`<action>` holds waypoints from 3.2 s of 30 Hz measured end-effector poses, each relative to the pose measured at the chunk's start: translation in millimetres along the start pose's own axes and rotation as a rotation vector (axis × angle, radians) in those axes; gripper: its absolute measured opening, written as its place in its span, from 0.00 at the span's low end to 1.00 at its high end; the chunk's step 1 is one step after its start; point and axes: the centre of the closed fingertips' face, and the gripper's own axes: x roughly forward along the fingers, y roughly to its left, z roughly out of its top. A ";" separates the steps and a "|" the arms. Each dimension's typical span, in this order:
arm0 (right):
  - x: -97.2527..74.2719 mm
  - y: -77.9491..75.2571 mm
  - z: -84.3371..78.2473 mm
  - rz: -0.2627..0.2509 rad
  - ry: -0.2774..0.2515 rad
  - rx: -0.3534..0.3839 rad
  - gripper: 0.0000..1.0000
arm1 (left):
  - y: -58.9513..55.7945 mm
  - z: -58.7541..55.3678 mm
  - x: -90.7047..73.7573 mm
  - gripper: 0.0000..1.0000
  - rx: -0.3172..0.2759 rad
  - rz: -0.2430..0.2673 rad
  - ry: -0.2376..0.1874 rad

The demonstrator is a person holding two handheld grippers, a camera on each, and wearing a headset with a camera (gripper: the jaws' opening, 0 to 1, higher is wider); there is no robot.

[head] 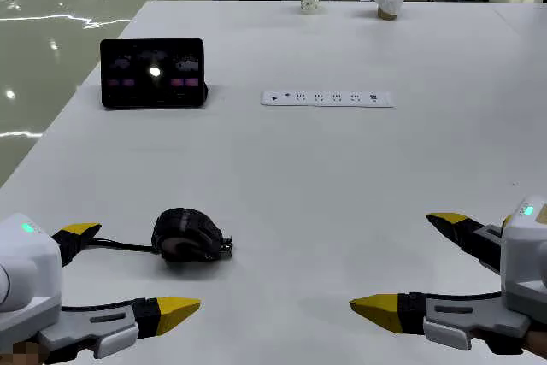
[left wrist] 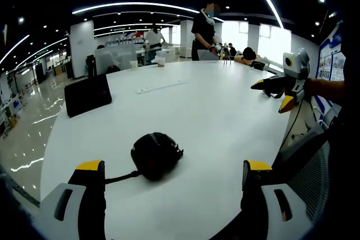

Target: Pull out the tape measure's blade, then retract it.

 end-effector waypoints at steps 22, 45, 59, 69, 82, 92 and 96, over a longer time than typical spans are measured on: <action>-0.6 -2.1 -1.2 -0.005 -0.002 -0.013 0.99 | -1.9 -2.2 -0.1 0.99 0.009 -0.005 0.012; 9.1 -1.9 -7.8 0.044 0.035 -0.057 0.94 | 1.5 -2.2 9.1 0.99 0.093 -0.037 0.046; 25.7 -0.4 -8.2 0.122 0.075 -0.116 0.89 | 10.4 4.0 20.9 0.97 0.145 -0.090 0.070; 38.2 0.1 -12.5 0.177 0.120 -0.169 0.82 | 13.4 0.9 29.8 0.86 0.202 -0.141 0.106; 58.6 -1.4 -10.0 0.245 0.149 -0.239 0.73 | 22.8 -1.9 42.3 0.68 0.304 -0.213 0.160; 76.0 1.1 -8.2 0.298 0.179 -0.299 0.66 | 25.7 -3.3 52.1 0.58 0.380 -0.265 0.203; 85.5 4.0 -5.2 0.323 0.183 -0.326 0.62 | 25.4 -3.6 56.5 0.52 0.409 -0.292 0.215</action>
